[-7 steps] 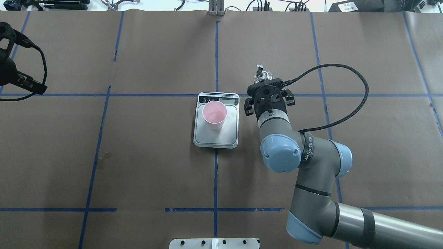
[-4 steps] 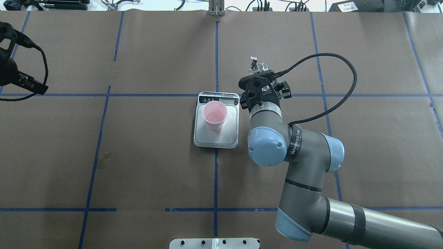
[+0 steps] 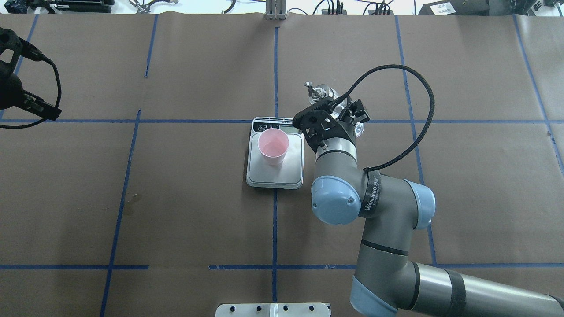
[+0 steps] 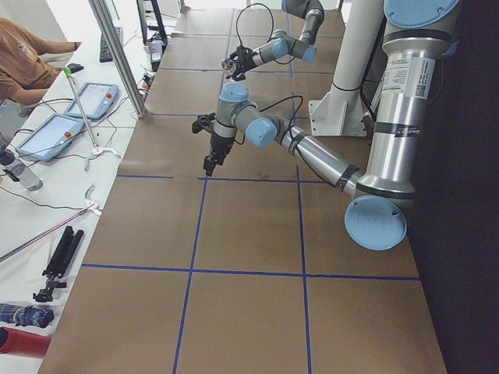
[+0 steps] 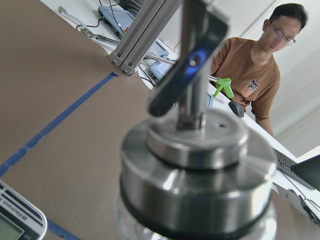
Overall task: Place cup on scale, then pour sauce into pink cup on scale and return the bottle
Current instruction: 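Carry the bottle with the right gripper over the pink cup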
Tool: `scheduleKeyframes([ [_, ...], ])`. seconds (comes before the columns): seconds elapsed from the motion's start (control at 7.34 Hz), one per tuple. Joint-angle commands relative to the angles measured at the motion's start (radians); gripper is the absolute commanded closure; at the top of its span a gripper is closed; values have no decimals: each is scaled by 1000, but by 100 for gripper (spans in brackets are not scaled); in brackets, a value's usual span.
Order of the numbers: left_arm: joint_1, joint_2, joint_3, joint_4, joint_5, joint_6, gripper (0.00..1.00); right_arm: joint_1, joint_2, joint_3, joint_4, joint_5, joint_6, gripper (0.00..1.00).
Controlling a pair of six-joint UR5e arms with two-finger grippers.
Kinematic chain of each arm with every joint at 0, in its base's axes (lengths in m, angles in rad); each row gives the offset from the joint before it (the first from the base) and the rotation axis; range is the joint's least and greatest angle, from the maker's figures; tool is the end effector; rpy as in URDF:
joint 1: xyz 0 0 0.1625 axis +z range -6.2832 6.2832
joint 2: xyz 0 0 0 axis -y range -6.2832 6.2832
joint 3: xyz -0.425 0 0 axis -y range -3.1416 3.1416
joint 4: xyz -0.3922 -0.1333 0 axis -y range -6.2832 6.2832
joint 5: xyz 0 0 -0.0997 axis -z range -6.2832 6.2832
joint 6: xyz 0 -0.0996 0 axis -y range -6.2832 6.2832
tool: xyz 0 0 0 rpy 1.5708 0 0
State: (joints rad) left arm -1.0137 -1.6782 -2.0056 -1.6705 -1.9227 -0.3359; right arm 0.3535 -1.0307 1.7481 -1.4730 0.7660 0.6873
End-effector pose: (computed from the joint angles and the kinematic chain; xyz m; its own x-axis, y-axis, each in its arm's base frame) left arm 0.1895 -0.4914 0.3979 0.7888 0.4099 -0.4580 -0.1731 0.8632 0.4743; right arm -0.5226 -0.4114 0.2439 0.9741 -0.2118 0.0798 0.0328 0.4809 0.8762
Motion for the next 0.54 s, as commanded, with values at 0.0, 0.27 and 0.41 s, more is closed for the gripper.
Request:
scheduleKeyframes([
  [0.0, 0, 0, -1, 1, 1, 0, 23, -16, 15, 2, -106, -14, -98, 100],
  [0.27, 1, -1, -4, 2, -1, 0, 23, -65, 29, -19, -227, -153, -110, 100],
  [0.41, 1, -1, -4, 2, -1, 0, 23, -76, 40, -16, -289, -183, -148, 100],
])
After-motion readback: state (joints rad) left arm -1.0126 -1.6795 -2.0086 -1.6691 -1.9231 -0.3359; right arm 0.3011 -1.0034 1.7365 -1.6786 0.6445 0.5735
